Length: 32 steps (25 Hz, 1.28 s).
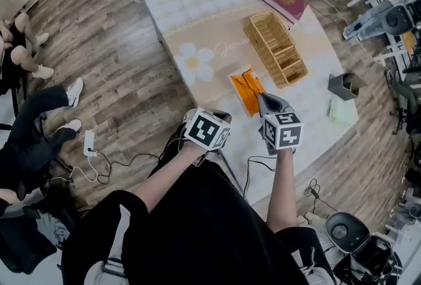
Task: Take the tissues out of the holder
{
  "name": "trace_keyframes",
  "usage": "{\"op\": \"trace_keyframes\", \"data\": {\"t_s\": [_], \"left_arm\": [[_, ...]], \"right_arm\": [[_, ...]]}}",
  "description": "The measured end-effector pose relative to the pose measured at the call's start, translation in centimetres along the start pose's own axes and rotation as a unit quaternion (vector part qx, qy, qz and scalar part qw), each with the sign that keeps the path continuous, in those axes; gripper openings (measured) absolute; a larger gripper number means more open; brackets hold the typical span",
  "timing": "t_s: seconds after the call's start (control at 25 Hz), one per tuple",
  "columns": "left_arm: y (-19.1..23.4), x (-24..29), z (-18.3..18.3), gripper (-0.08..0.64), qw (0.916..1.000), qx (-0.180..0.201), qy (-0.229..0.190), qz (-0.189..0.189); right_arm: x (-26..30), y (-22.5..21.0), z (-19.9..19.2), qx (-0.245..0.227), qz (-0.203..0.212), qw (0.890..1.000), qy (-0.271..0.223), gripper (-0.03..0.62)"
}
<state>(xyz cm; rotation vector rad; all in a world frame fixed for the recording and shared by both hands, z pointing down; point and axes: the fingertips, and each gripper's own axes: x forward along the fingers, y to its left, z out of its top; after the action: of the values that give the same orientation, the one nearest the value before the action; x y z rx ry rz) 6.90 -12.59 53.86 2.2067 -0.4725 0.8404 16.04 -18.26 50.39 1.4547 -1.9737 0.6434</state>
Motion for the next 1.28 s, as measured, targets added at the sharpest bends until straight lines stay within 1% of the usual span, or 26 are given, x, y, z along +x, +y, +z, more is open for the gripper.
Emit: {"op": "trace_keyframes", "data": {"t_s": [0.32,0.56,0.76,0.96,1.28], "left_arm": [[-2.4,-0.2,-2.5,0.000,0.9999,-0.002,-0.007,0.011],[-3.7,0.0,-4.0,0.000,0.9999,0.005,-0.003,0.015],[-3.7,-0.2,-4.8,0.000,0.9998,0.007,0.003,0.020],[-4.0,-0.1,-4.9,0.000,0.9996,0.019,0.012,0.015],[-5.6,0.5,-5.0,0.000,0.9976,0.055,0.037,-0.017]], "right_arm": [[-2.1,3.0,-5.0,0.015,0.022,1.000,0.005,0.015],[-3.8,4.1,-7.8,0.030,0.023,0.999,0.003,0.015],[-5.0,4.7,-9.3,0.046,0.013,0.999,0.002,0.015],[-5.9,5.4,-10.3,0.066,0.005,0.998,-0.004,0.015],[-7.3,6.0,-11.5,0.095,-0.025,0.995,-0.003,0.015]]}}
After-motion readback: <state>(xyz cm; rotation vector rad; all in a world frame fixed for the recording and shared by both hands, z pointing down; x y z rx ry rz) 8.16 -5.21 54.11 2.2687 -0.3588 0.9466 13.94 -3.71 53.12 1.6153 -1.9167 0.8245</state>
